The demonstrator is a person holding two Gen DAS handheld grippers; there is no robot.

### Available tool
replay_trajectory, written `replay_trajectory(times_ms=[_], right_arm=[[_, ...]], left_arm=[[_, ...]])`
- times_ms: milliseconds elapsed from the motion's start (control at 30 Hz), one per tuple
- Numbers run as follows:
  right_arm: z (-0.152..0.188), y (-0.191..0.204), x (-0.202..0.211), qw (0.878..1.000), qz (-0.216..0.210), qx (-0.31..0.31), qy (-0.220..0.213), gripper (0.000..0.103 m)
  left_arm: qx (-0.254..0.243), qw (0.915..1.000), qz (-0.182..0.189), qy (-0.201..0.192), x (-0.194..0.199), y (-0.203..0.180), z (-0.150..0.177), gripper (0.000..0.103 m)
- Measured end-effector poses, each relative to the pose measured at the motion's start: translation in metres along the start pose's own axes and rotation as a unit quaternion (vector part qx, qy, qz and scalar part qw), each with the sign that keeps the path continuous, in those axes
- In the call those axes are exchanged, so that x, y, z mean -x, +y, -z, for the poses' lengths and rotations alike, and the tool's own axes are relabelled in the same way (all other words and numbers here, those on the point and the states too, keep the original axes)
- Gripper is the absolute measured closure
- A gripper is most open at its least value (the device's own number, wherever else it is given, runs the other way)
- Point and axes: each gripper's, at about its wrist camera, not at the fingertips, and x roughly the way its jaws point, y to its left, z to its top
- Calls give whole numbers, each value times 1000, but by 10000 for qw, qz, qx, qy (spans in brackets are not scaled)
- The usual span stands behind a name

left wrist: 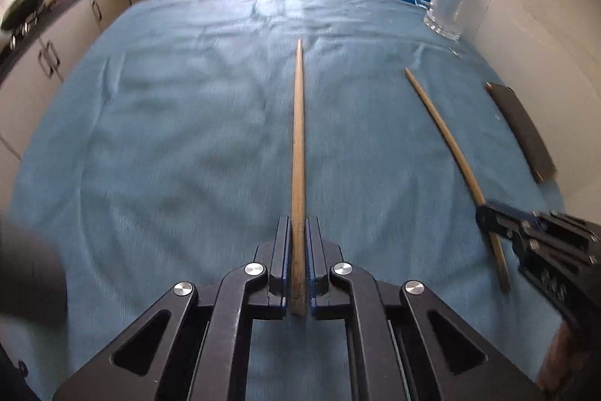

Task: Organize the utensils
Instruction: 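Grasp a chopstick with the right tool while the left tool grasps another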

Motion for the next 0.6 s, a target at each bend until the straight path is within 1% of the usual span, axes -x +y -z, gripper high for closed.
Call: replay_trajectory(times_ms=[100, 167, 233, 300, 367, 400, 433, 467, 533, 600], right_arm=[[24, -4, 15, 9998, -65, 79, 171, 95], [42, -7, 25, 9994, -131, 79, 320, 94], [54, -8, 33, 9992, -162, 133, 335, 94], [61, -10, 38, 9985, -268, 113, 460, 90], [61, -11, 41, 9982, -326, 128, 491, 73], [60, -10, 41, 9986, -249, 168, 445, 71], [58, -9, 41, 9988, -161, 204, 408, 71], [54, -7, 40, 9990, -107, 236, 377, 71], [45, -3, 34, 9989, -102, 252, 382, 71], [34, 0, 24, 9987, 33, 273, 421, 71]], left_arm=[[77, 9996, 206, 194, 24, 8, 40, 96], [148, 9986, 413, 310, 38, 13, 63, 96], [175, 9964, 681, 474, 49, 17, 77, 96], [112, 9961, 767, 424, 60, 18, 80, 96], [-9, 9976, 668, 194, 73, 16, 77, 94], [-91, 9983, 570, 65, 76, 15, 73, 85], [-150, 9987, 478, 20, 76, 14, 70, 70], [-213, 9991, 356, -2, 74, 12, 64, 64], [-339, 9993, 165, 47, 61, 7, 53, 63], [-420, 9990, 61, 147, 46, 3, 40, 63]])
